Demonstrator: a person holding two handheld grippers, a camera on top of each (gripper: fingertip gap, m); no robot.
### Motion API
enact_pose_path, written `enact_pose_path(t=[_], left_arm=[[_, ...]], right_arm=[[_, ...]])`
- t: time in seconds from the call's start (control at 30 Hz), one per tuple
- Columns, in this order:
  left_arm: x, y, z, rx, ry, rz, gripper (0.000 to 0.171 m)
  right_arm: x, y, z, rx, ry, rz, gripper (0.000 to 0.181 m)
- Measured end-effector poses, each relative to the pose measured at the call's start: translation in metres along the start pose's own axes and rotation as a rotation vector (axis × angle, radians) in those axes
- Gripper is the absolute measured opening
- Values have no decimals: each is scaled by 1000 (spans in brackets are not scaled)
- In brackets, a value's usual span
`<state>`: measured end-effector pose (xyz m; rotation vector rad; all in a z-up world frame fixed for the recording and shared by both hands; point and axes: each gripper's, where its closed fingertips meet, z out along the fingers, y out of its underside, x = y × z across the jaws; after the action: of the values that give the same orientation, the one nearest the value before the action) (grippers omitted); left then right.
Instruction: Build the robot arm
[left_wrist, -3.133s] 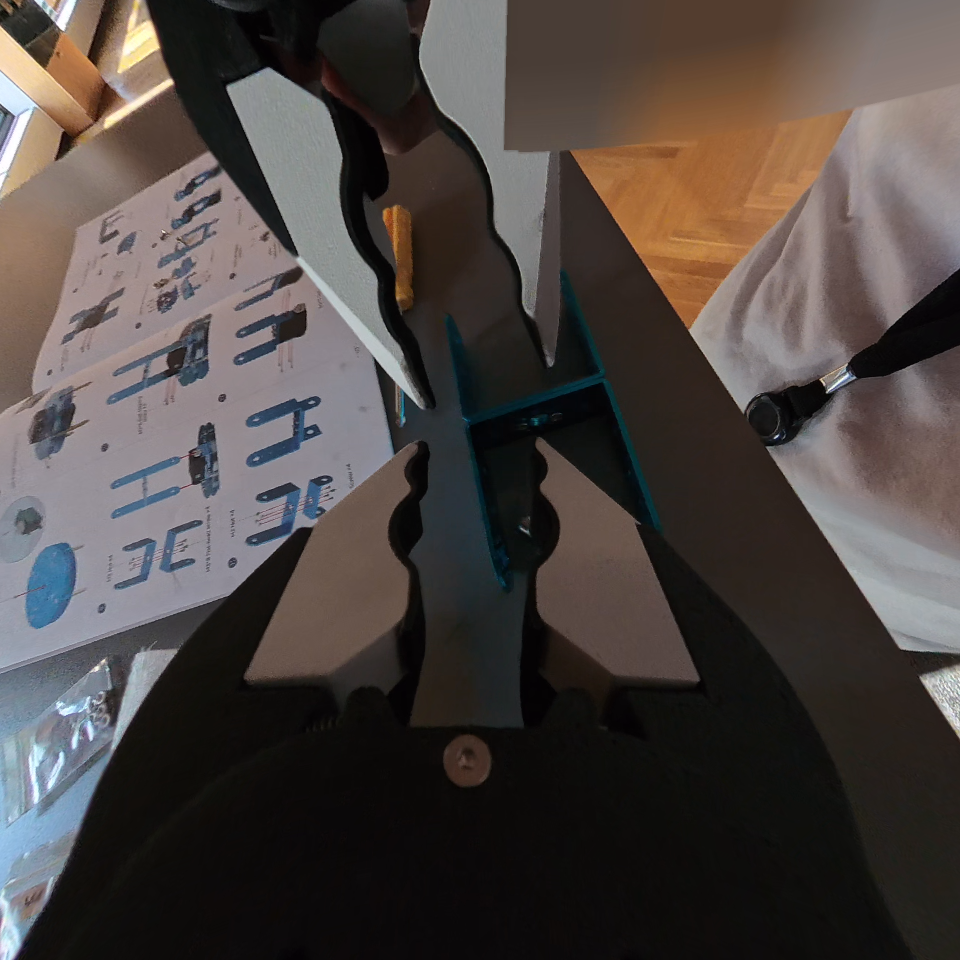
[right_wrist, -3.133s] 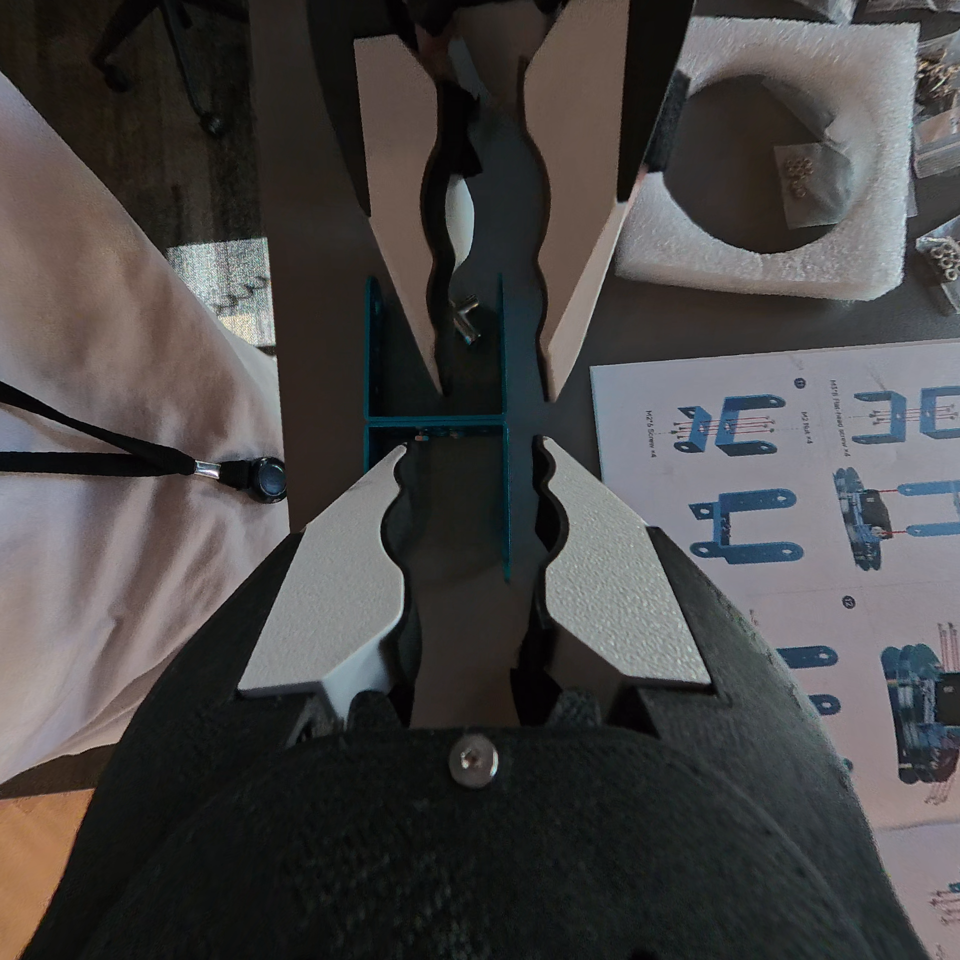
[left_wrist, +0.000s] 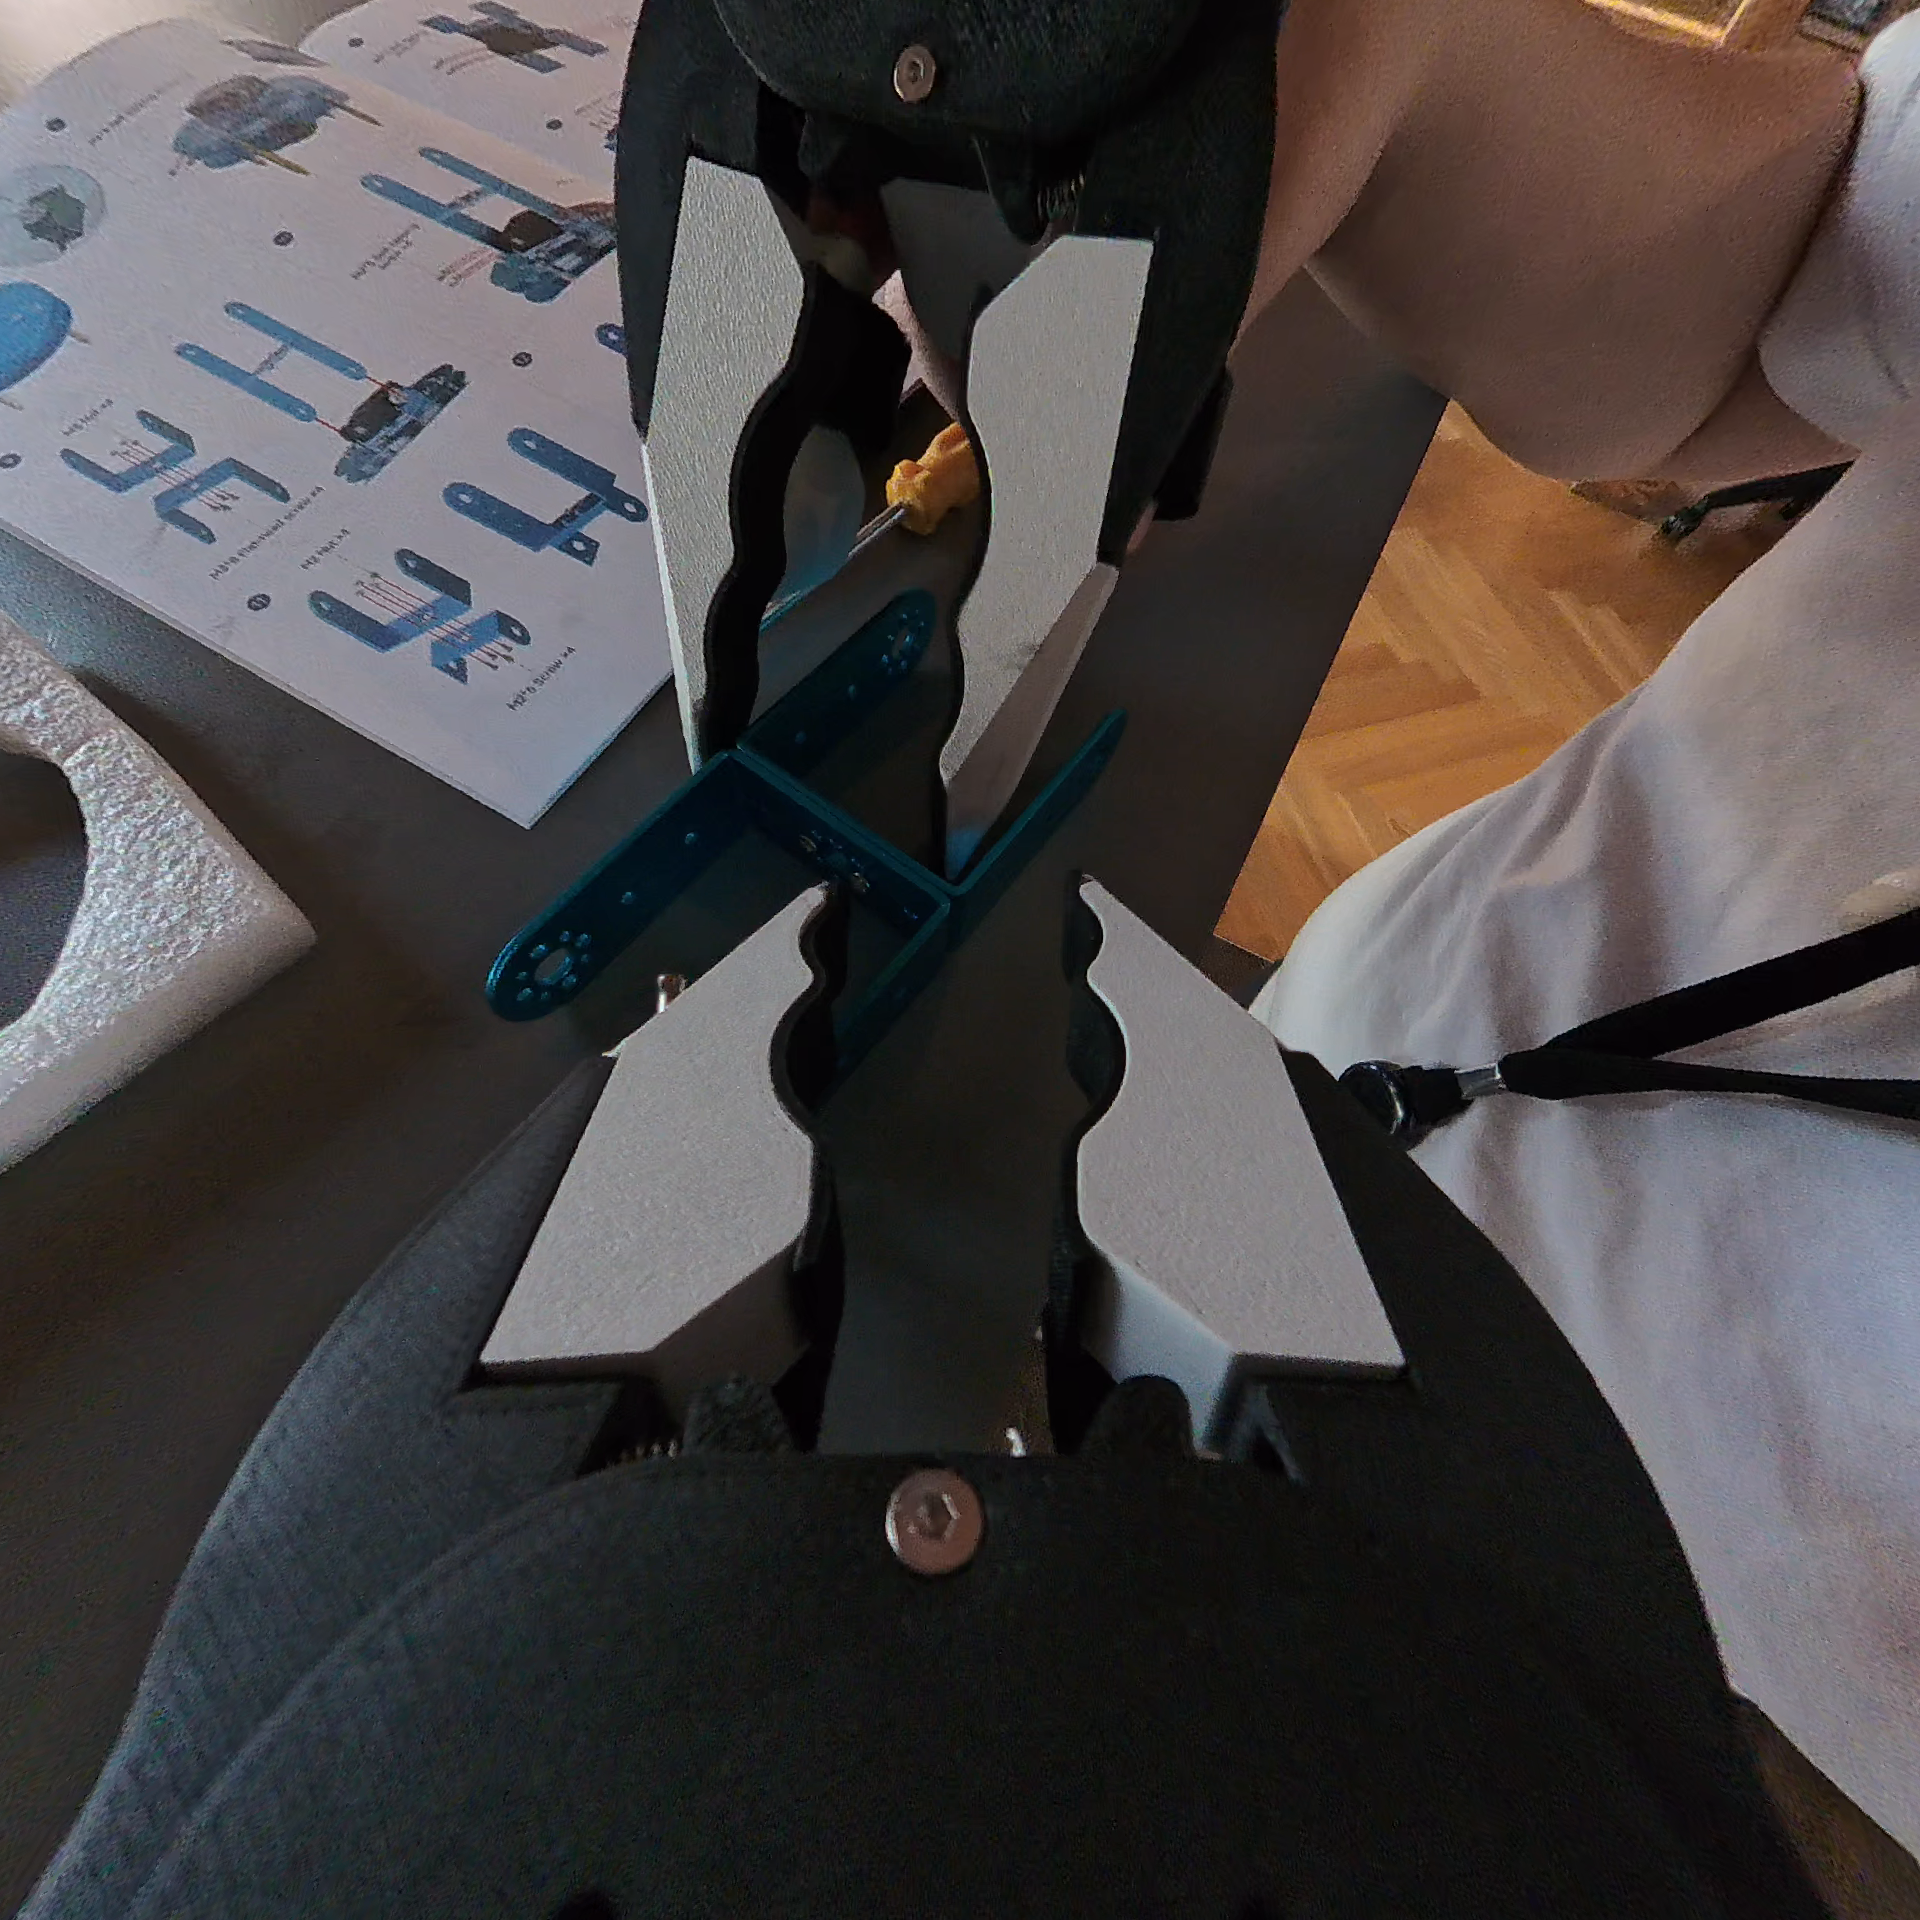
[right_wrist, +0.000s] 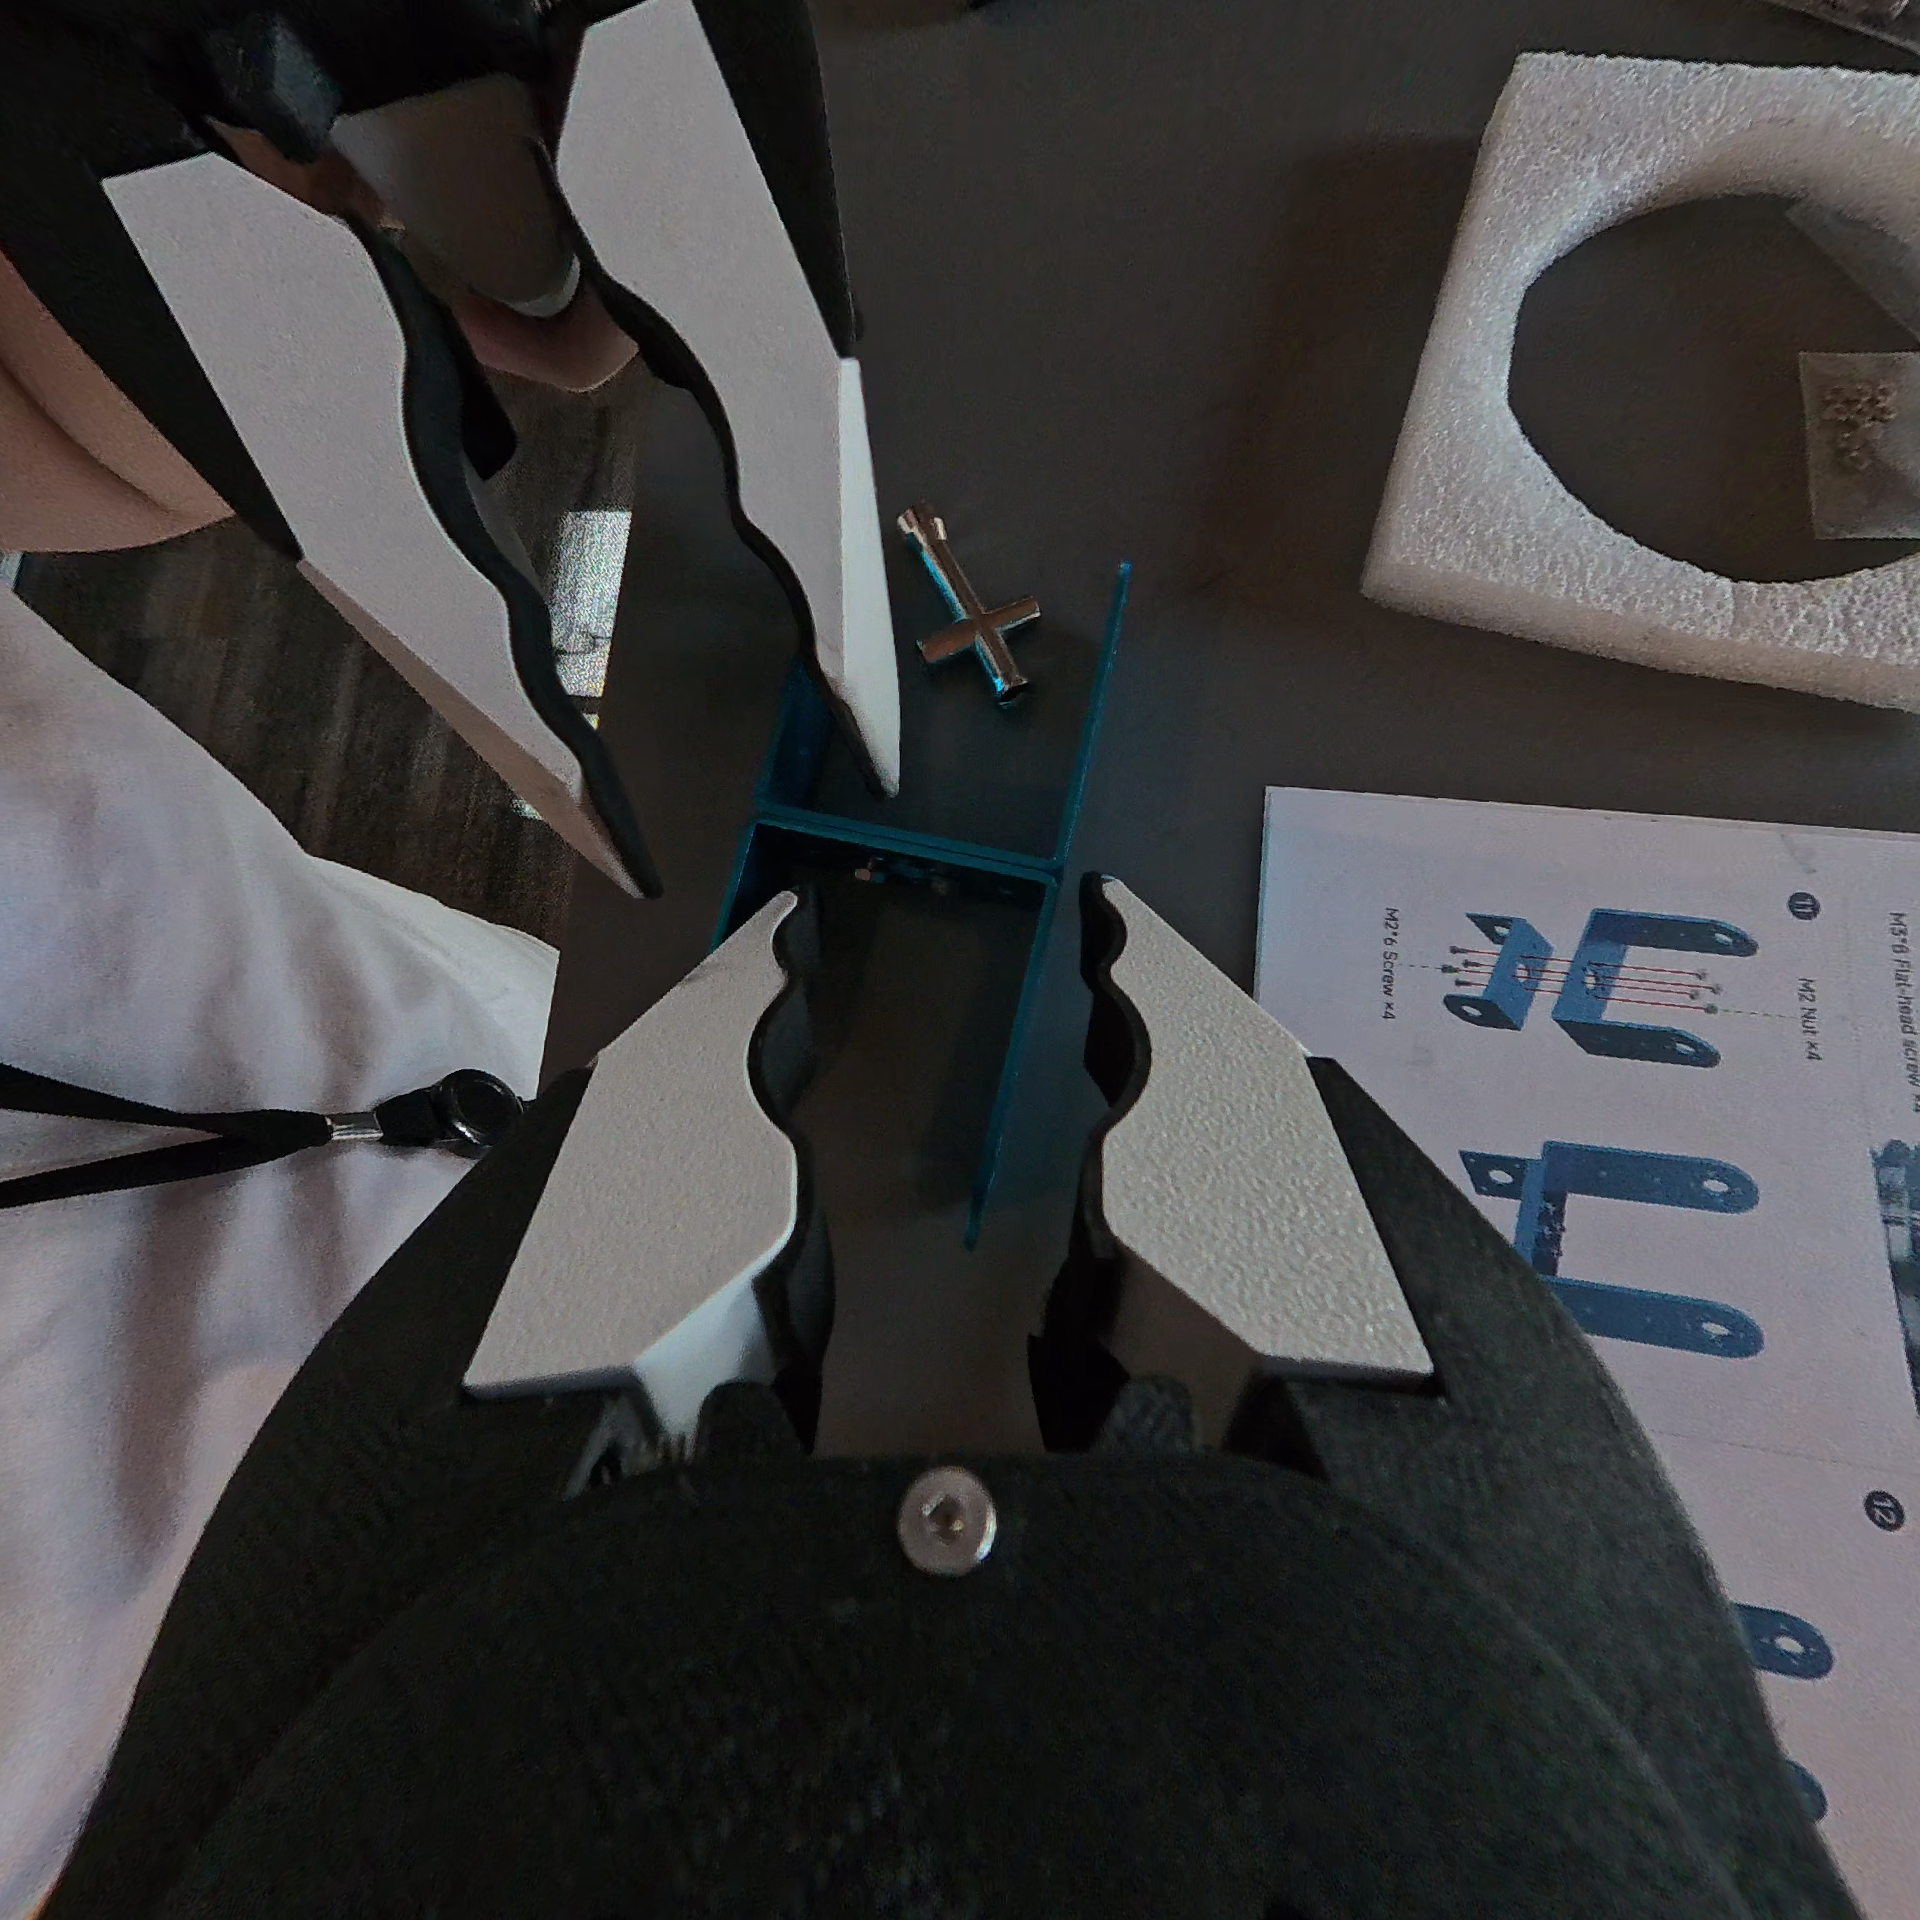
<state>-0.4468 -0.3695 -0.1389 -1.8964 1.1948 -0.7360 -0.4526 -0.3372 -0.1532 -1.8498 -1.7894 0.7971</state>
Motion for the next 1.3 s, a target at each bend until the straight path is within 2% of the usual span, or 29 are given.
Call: enact_pose_path(t=[0.43, 0.67, 1.3], left_arm=[[0, 1, 2, -34, 30, 11, 40], [4, -3, 1, -38, 103, -28, 43], [-1, 0, 5, -85, 92, 14, 38]], right_arm=[[1, 3, 1, -15, -1, 5, 51], [2, 1, -1, -3, -1, 32, 49], [3, 4, -1, -4, -11, 51, 47]])
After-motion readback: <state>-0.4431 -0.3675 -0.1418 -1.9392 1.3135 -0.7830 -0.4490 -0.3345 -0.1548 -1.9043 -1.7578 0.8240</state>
